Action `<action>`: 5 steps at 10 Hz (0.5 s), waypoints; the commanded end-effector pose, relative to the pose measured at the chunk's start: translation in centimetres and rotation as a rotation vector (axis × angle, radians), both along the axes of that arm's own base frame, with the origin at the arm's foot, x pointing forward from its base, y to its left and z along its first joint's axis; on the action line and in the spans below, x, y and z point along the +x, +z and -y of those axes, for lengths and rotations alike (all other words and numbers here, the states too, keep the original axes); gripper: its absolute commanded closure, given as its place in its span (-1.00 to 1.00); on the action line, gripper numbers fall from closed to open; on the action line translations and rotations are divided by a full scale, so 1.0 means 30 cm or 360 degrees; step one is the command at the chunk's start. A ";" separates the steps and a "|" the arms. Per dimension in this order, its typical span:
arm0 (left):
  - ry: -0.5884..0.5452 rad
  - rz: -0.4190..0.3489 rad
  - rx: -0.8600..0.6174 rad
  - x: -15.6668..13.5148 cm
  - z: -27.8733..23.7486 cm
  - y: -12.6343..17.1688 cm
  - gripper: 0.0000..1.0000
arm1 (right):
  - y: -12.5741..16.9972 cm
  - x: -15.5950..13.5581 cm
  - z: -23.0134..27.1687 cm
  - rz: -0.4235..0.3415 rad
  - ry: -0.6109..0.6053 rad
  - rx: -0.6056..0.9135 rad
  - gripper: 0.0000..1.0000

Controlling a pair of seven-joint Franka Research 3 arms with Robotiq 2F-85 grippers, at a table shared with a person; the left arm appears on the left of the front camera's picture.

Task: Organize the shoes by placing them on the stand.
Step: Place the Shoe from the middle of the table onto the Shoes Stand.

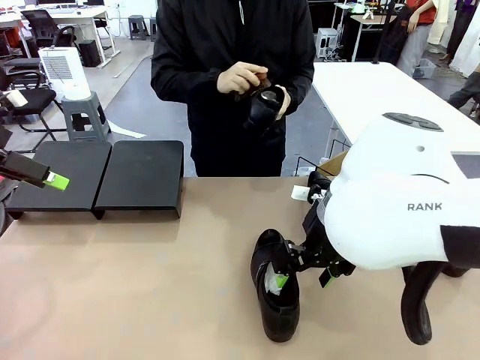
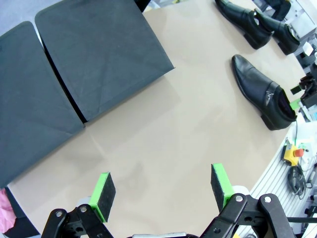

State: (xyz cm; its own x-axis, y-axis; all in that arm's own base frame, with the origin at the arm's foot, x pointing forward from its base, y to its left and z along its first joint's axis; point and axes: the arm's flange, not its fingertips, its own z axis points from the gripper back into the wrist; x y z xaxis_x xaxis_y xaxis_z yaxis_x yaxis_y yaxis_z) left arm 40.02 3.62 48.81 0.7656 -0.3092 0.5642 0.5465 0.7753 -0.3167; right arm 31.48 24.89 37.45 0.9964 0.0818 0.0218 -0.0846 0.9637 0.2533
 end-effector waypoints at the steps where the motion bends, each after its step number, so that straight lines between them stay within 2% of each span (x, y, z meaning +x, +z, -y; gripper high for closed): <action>1: -0.0022 0.0022 -0.0031 0.004 -0.004 -0.001 -1.00 | -0.003 0.003 -0.008 0.0011 -0.0034 -0.0004 -1.00; 5: -0.0022 0.0022 -0.0031 0.004 -0.004 -0.001 -1.00 | -0.002 0.000 0.000 -0.0003 -0.0004 -0.0001 -1.00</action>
